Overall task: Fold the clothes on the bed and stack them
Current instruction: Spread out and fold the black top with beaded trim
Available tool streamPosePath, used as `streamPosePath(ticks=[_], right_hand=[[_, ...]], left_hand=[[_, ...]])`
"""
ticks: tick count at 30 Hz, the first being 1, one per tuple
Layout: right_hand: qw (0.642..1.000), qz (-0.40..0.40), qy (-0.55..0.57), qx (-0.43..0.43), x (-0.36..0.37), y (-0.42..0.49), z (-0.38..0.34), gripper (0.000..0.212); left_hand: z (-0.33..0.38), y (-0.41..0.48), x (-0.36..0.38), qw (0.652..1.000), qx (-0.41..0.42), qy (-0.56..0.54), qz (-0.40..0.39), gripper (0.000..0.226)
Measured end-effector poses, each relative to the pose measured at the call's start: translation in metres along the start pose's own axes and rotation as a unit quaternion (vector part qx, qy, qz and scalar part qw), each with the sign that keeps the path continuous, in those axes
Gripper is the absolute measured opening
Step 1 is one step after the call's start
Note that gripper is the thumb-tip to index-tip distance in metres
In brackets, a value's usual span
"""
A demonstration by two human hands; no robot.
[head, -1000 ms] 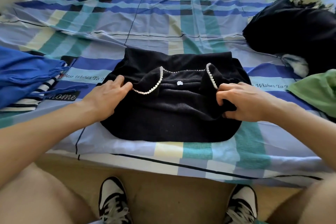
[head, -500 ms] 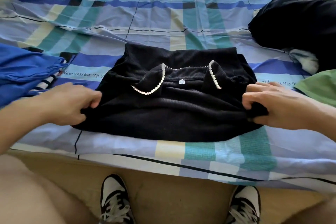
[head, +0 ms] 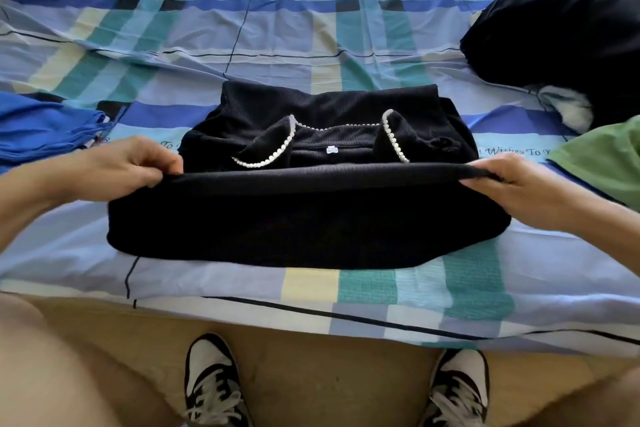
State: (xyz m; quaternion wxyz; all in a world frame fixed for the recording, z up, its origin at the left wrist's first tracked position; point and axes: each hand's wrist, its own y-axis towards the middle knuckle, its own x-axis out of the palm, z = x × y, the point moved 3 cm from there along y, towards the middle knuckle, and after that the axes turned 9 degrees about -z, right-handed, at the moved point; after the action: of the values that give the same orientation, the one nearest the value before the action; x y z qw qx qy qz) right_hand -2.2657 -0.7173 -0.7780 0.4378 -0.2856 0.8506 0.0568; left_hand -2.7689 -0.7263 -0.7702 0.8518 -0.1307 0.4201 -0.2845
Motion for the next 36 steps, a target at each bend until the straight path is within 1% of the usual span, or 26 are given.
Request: streamPosePath(ticks=[2, 4, 5, 6, 8, 9, 10, 11, 12, 13, 14, 15, 16, 17, 18, 19, 20, 22, 24, 26, 27, 30, 32, 34, 35, 36], right_hand=[[0.994, -0.064, -0.091, -0.012, 0.003, -0.003, -0.002, 0.035], [0.975, -0.132, -0.178, -0.008, 0.009, -0.006, 0.001, 0.041], [0.965, -0.151, -0.214, -0.003, 0.01, -0.005, 0.003, 0.041], [0.956, -0.16, -0.245, 0.008, 0.011, -0.005, 0.005, 0.041], [0.937, -0.19, -0.291, 0.042, 0.009, -0.006, 0.005, 0.038], [0.932, -0.215, -0.284, 0.06, 0.007, -0.007, 0.0, 0.037], [0.938, -0.225, -0.256, 0.069, 0.004, -0.007, -0.008, 0.036], [0.951, -0.205, -0.223, 0.063, 0.0, -0.005, -0.016, 0.036], [0.967, -0.147, -0.203, 0.042, -0.007, 0.0, -0.024, 0.035], [0.977, -0.072, -0.201, 0.011, -0.013, 0.008, -0.029, 0.035], [0.978, -0.012, -0.208, -0.014, -0.017, 0.017, -0.032, 0.038], [0.974, 0.019, -0.224, -0.025, -0.016, 0.027, -0.033, 0.047], [0.967, 0.025, -0.251, -0.018, -0.013, 0.037, -0.032, 0.064], [0.959, 0.015, -0.281, -0.005, -0.008, 0.048, -0.029, 0.083], [0.954, 0.002, -0.301, 0.008, -0.003, 0.058, -0.025, 0.097], [0.952, -0.006, -0.306, 0.018, 0.002, 0.067, -0.022, 0.104], [0.953, -0.01, -0.303, 0.024, 0.004, 0.075, -0.02, 0.107], [0.955, -0.008, -0.294, 0.033, 0.007, 0.089, -0.018, 0.104], [0.959, 0.001, -0.281, 0.046, 0.008, 0.1, -0.018, 0.099], [0.959, 0.022, -0.281, 0.042, 0.01, 0.108, -0.017, 0.092], [0.959, 0.034, -0.278, 0.032, 0.009, 0.111, -0.017, 0.088], [0.973, 0.039, -0.226, 0.018, -0.001, 0.11, -0.019, 0.076], [0.984, 0.002, -0.178, -0.003, -0.006, 0.104, -0.025, 0.065], [0.986, -0.046, -0.159, -0.026, -0.011, 0.094, -0.037, 0.055], [0.985, -0.071, -0.156, -0.035, -0.012, 0.087, -0.045, 0.049], [0.983, -0.094, -0.155, -0.044, -0.012, 0.08, -0.052, 0.042]], left_hand=[[0.004, 0.003, 0.006, 0.999, -0.019, 0.022, -0.037, 0.016], [0.014, 0.006, 0.019, 0.992, -0.03, 0.077, -0.099, 0.021], [0.019, 0.006, 0.025, 0.987, -0.032, 0.105, -0.114, 0.019], [0.027, 0.007, 0.03, 0.985, -0.023, 0.13, -0.109, 0.016], [0.04, 0.011, 0.038, 0.986, 0.032, 0.163, -0.031, 0.017], [0.047, 0.013, 0.04, 0.981, 0.071, 0.177, 0.027, 0.02], [0.055, 0.016, 0.041, 0.97, 0.109, 0.201, 0.084, 0.02], [0.063, 0.019, 0.04, 0.952, 0.139, 0.239, 0.133, 0.021], [0.066, 0.025, 0.039, 0.934, 0.148, 0.279, 0.168, 0.032], [0.067, 0.033, 0.037, 0.92, 0.136, 0.318, 0.183, 0.052], [0.065, 0.042, 0.036, 0.912, 0.108, 0.352, 0.18, 0.072], [0.063, 0.052, 0.035, 0.909, 0.078, 0.373, 0.169, 0.089], [0.061, 0.062, 0.035, 0.91, 0.051, 0.383, 0.152, 0.101], [0.059, 0.073, 0.037, 0.912, 0.034, 0.385, 0.137, 0.105], [0.059, 0.083, 0.038, 0.915, 0.029, 0.38, 0.13, 0.104], [0.06, 0.092, 0.039, 0.917, 0.03, 0.375, 0.134, 0.099], [0.062, 0.1, 0.039, 0.916, 0.031, 0.373, 0.146, 0.092], [0.07, 0.111, 0.039, 0.907, 0.041, 0.374, 0.188, 0.074], [0.075, 0.114, 0.039, 0.902, 0.055, 0.357, 0.235, 0.046], [0.076, 0.113, 0.035, 0.904, 0.062, 0.33, 0.264, 0.02], [0.075, 0.111, 0.031, 0.91, 0.064, 0.309, 0.268, 0.015], [0.074, 0.101, 0.014, 0.937, 0.079, 0.245, 0.236, 0.023], [0.076, 0.092, 0.003, 0.953, 0.089, 0.225, 0.184, 0.031], [0.077, 0.078, -0.004, 0.965, 0.081, 0.213, 0.131, 0.037], [0.077, 0.07, -0.006, 0.97, 0.073, 0.208, 0.104, 0.034], [0.078, 0.06, -0.006, 0.974, 0.064, 0.206, 0.073, 0.026]])
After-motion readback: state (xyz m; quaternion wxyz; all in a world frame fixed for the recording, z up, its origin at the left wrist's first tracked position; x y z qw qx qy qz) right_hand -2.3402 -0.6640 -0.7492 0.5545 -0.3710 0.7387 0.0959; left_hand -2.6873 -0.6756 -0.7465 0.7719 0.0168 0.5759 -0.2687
